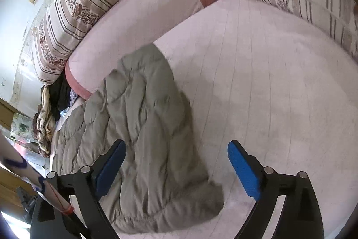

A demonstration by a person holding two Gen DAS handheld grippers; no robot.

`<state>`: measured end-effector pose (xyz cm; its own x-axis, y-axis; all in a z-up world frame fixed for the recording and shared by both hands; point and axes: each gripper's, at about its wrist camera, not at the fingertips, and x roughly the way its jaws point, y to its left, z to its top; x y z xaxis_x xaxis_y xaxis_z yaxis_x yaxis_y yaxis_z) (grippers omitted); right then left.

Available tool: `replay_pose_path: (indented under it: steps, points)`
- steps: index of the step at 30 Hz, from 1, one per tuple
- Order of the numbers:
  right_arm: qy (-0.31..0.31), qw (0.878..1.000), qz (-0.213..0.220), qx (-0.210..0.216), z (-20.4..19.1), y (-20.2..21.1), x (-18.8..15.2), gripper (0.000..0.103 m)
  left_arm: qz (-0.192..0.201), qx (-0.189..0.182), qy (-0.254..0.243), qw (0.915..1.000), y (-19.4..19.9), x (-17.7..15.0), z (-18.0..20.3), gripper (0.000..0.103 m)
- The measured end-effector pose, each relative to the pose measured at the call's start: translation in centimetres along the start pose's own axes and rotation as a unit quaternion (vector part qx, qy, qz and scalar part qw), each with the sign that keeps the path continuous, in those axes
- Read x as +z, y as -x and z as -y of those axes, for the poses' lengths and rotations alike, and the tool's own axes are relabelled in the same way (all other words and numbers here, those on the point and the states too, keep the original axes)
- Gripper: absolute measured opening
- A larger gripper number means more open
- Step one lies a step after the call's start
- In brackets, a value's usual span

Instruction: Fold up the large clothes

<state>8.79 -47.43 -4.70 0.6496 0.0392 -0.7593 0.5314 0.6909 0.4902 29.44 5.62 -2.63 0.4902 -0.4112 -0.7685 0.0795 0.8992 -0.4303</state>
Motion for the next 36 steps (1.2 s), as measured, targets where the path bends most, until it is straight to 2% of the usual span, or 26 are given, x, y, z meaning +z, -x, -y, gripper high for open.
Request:
replay_pose_path:
  steps: [2, 3, 6, 7, 8, 9, 11, 13, 14, 15, 16, 17, 18, 20, 21, 23, 26, 29, 33, 34, 36]
  points:
    - [0.004, 1.0, -0.024, 0.013, -0.1, -1.8, 1.2, 0.097, -0.003, -0.008, -0.018, 0.9998, -1.0, 1.0, 0.5, 0.073]
    - [0.001, 0.999, -0.038, 0.02, 0.0, -2.8, 1.6, 0.097, -0.012, -0.014, -0.024, 0.9995, -1.8, 1.3, 0.8, 0.074]
    - [0.003, 0.996, -0.081, 0.024, -0.3, -7.0, 2.7, 0.097, -0.056, -0.035, -0.035, 0.9972, -5.5, 2.0, 1.1, 0.074]
    - [0.01, 0.996, -0.09, 0.027, -0.7, -8.0, 2.8, 0.097, -0.08, -0.052, -0.032, 0.9949, -7.1, 2.1, 0.9, 0.074]
    - [0.017, 0.995, -0.097, 0.031, -1.0, -8.8, 2.9, 0.097, -0.099, -0.068, -0.022, 0.9925, -8.4, 2.2, 0.6, 0.079]
    - [0.023, 0.994, -0.105, 0.036, -1.3, -9.4, 3.0, 0.097, -0.104, -0.076, -0.009, 0.9916, -9.2, 2.3, 0.2, 0.086]
    - [0.036, 0.99, -0.124, 0.052, -1.8, -10.8, 3.3, 0.097, -0.111, -0.092, 0.004, 0.9895, -10.1, 2.4, -0.1, 0.089]
    - [0.036, 0.988, -0.137, 0.059, -1.9, -11.9, 3.5, 0.097, -0.112, -0.083, -0.001, 0.9903, -10.5, 2.4, 0.2, 0.089]
    - [0.031, 0.987, -0.142, 0.067, -1.9, -12.3, 3.6, 0.093, -0.108, -0.076, -0.005, 0.9913, -10.4, 2.2, 0.4, 0.088]
    - [0.022, 0.986, -0.144, 0.077, -1.8, -12.3, 3.6, 0.087, -0.103, -0.062, -0.015, 0.9927, -10.3, 2.0, 1.0, 0.081]
    - [0.021, 0.986, -0.142, 0.081, -1.8, -12.0, 3.5, 0.076, -0.098, -0.052, -0.025, 0.9935, -10.1, 2.0, 1.6, 0.076]
    - [0.025, 0.987, -0.139, 0.082, -2.0, -11.6, 3.4, 0.065, -0.091, -0.041, -0.036, 0.9944, -9.6, 1.9, 2.3, 0.067]
    - [0.031, 0.987, -0.136, 0.082, -2.3, -11.0, 3.3, 0.059, -0.084, -0.033, -0.047, 0.9949, -9.1, 1.8, 2.9, 0.058]
    - [0.042, 0.988, -0.125, 0.083, -2.7, -9.0, 3.0, 0.038, -0.067, -0.018, -0.071, 0.9951, -7.7, 1.4, 4.2, 0.044]
    - [0.044, 0.988, -0.117, 0.087, -2.8, -7.8, 3.0, 0.035, -0.058, -0.013, -0.077, 0.9953, -6.9, 1.3, 4.5, 0.036]
    - [0.043, 0.989, -0.102, 0.098, -3.2, -5.9, 3.1, 0.03, -0.04, -0.014, -0.079, 0.996, -5.5, 1.2, 4.8, 0.029]
    - [0.05, 0.989, -0.081, 0.112, -4.4, -3.1, 3.1, 0.029, -0.02, -0.038, -0.07, 0.9966, -3.8, 1.3, 4.7, 0.019]
    - [0.075, 0.988, -0.065, 0.115, -6.4, -1.1, 3.1, 0.028, -0.002, -0.033, -0.077, 0.9965, -2.2, 1.1, 5.6, 0.019]
    - [0.088, 0.99, -0.057, 0.097, -7.2, -0.5, 2.6, 0.028, -0.004, -0.021, -0.076, 0.9969, -2.2, 0.8, 5.2, 0.02]
    - [0.085, 0.991, -0.061, 0.081, -6.8, -1.0, 2.2, 0.028, -0.009, -0.01, -0.078, 0.9969, -2.7, 0.7, 5.0, 0.021]
    - [0.073, 0.994, -0.067, 0.053, -6.2, -2.2, 1.7, 0.028, -0.015, 0.025, -0.082, 0.9962, -4.0, 0.8, 4.6, 0.03]
